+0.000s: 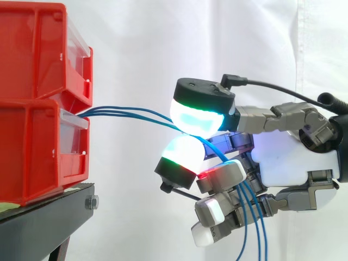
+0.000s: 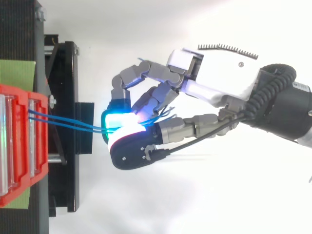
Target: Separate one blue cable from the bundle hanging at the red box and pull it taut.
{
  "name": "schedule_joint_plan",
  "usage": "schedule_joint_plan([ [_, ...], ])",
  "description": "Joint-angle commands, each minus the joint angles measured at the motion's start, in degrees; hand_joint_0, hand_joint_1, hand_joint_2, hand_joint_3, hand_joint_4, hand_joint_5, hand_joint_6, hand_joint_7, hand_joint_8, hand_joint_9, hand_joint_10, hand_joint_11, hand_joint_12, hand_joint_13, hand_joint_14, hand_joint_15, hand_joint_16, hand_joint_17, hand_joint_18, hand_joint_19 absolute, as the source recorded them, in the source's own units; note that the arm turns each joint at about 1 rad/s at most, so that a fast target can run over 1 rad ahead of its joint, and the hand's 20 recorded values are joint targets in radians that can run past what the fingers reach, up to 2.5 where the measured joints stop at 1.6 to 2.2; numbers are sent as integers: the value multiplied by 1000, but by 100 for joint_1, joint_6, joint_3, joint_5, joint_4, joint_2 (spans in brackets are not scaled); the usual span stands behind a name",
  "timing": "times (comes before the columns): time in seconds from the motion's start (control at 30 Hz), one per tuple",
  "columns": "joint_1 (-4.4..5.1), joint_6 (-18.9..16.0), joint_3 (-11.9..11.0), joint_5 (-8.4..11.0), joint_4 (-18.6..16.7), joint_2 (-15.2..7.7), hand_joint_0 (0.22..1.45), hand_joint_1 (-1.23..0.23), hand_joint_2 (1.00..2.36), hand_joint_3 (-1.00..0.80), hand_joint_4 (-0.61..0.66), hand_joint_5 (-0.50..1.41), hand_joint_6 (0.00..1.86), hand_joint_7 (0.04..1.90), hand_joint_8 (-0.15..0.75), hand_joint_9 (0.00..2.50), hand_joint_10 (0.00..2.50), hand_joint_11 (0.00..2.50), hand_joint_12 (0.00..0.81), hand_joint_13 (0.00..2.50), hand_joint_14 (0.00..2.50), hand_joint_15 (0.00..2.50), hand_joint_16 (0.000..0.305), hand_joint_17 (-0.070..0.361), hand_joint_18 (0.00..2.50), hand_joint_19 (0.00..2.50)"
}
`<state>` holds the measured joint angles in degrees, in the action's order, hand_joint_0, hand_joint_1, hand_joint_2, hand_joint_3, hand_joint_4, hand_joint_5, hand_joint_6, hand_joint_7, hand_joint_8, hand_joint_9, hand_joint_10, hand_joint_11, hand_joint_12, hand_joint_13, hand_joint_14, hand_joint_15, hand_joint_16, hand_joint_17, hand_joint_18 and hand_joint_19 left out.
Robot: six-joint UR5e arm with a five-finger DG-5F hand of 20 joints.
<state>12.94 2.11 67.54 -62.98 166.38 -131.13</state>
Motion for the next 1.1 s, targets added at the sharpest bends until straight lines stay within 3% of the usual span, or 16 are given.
schedule_joint_plan([
  [0.0,-2,0,5,-3,0,-1,578,-732,1000,-500,94,-178,927,1076,244,1192,14,1485,353,936,24,913,42,95,688,568],
  [0.17,-2,0,-4,-12,0,-1,524,-580,1000,-500,115,-169,902,1110,268,1194,66,1427,368,941,24,906,45,100,701,569],
  [0.33,-11,0,5,-3,0,-1,579,-497,1000,-500,115,-165,885,1155,252,1207,0,1473,356,933,24,900,43,96,688,578],
  [0.6,-11,0,5,-3,0,-1,614,-705,1017,-149,145,-161,903,1294,269,1213,82,1417,369,947,24,904,45,102,714,561],
  [0.7,-11,0,5,-3,0,-1,639,-752,1019,-96,105,-162,912,1321,263,1216,43,1445,361,942,24,909,44,98,708,573],
  [0.93,-11,0,-4,5,18,-1,702,-830,1013,-217,20,-177,930,1268,233,1196,0,1484,343,924,23,907,41,92,683,561],
  [1.07,-11,0,5,5,18,-1,748,-842,1006,-401,12,-178,926,1267,229,1195,0,1475,338,920,25,901,40,91,678,562],
])
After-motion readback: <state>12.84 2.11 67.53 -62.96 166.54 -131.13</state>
